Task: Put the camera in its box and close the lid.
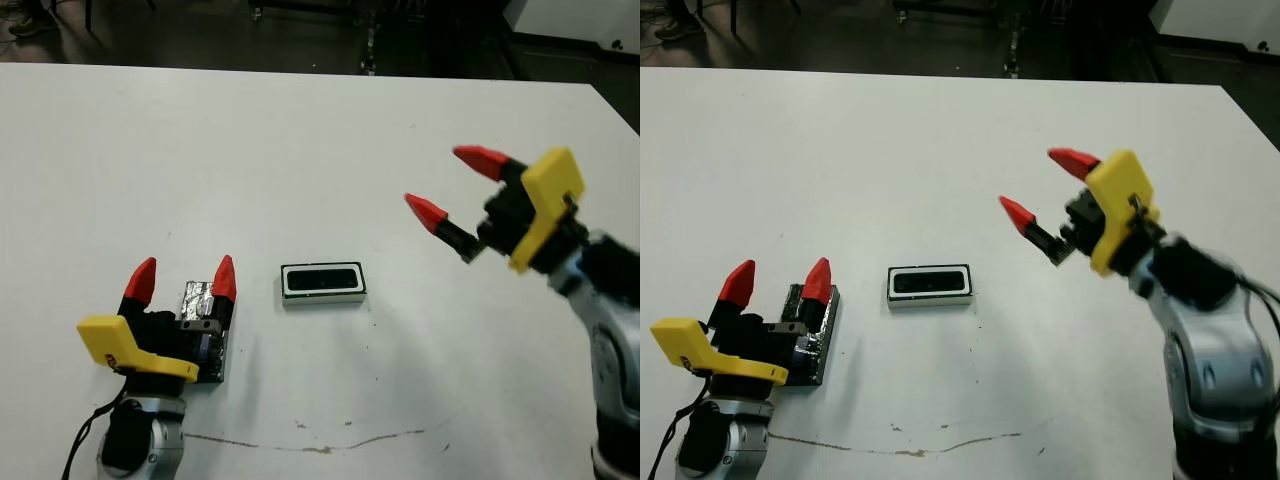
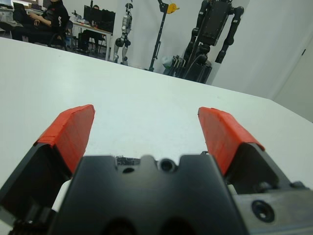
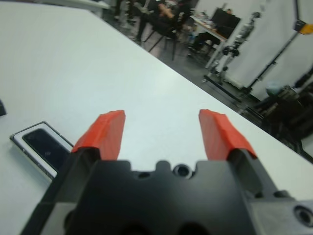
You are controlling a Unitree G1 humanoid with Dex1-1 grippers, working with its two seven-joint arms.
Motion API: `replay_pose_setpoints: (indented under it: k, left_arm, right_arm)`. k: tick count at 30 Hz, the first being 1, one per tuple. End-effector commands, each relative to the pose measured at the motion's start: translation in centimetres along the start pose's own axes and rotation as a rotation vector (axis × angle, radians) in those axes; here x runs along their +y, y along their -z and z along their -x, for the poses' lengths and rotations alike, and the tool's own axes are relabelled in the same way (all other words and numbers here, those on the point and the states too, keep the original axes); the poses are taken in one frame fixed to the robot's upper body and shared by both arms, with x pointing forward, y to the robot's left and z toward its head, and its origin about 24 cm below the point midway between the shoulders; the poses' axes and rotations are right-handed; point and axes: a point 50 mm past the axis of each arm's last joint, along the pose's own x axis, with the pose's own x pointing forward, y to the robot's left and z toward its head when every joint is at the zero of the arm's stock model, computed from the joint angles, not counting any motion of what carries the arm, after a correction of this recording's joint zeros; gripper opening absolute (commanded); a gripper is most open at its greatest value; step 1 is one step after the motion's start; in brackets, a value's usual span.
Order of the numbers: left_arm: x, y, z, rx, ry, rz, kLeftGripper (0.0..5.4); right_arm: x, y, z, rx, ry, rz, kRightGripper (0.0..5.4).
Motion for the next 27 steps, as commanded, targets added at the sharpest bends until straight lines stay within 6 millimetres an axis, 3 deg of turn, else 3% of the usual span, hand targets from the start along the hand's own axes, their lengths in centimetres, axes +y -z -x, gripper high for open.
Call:
replay_pose_setpoints:
  k: [1,12,23,27]
  left_arm:
    - [0.2,0.0,0.0,0.016,0.003,-0.029,5.4]
    - [0.9,-0.4,-0.2,0.06,0.003,-0.074,5.4]
    - [1.5,-2.2,-0.7,0.172,-0.028,-0.218,5.4]
    - [1.6,-3.0,-1.1,0.229,-0.024,-0.207,5.4]
  right_arm:
    - [0.3,0.8,1.5,-0.025,0.096,-0.064,3.28]
    - [4.5,3.3,4.6,-0.005,0.365,-0.188,1.61]
    - [7.1,4.5,4.4,0.008,0.407,-0.214,0.01]
    - [7.6,4.7,3.9,-0.014,0.393,-0.226,0.01]
